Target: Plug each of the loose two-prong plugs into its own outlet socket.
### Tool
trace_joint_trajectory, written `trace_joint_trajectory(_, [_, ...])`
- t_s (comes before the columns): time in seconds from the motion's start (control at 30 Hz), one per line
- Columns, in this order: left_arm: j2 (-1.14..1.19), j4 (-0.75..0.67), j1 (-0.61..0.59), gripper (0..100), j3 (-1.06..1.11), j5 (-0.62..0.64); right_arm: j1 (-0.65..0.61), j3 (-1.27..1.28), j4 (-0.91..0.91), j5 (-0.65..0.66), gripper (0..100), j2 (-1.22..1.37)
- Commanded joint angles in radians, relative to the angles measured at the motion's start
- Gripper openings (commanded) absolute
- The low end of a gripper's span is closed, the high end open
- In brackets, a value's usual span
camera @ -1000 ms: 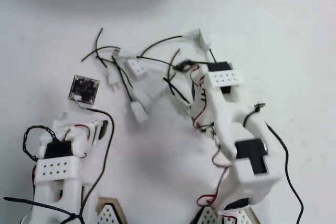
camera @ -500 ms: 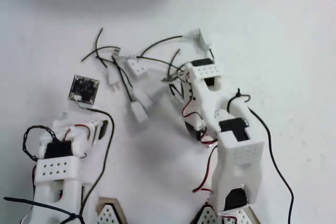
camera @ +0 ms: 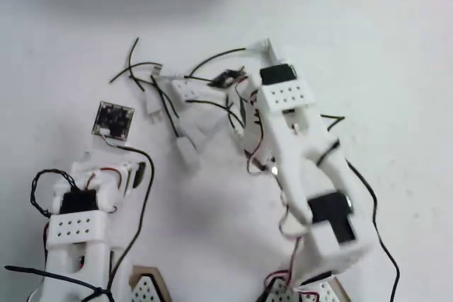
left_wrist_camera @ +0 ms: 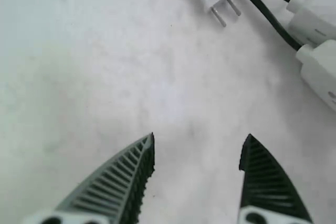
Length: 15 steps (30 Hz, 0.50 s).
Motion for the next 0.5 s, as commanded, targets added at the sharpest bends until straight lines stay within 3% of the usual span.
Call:
trace_joint_trajectory(0.0, [-0.019,-0.017,-0.001,27,-0.006,-0.002,-0.047,0.044,0.018,-0.025,1.7,-0.22])
trace_joint_trajectory(0.2, [-0.019,-0.017,-0.001,27,-0.011,0.005,-0.131,0.245,-0.142,-0.158,1.7,-0.443])
trace_joint_trajectory(0.47, [-0.019,-0.124,0.001,27,-0.015,0.009,-0.265,0.552,-0.53,-0.318,1.7,-0.685])
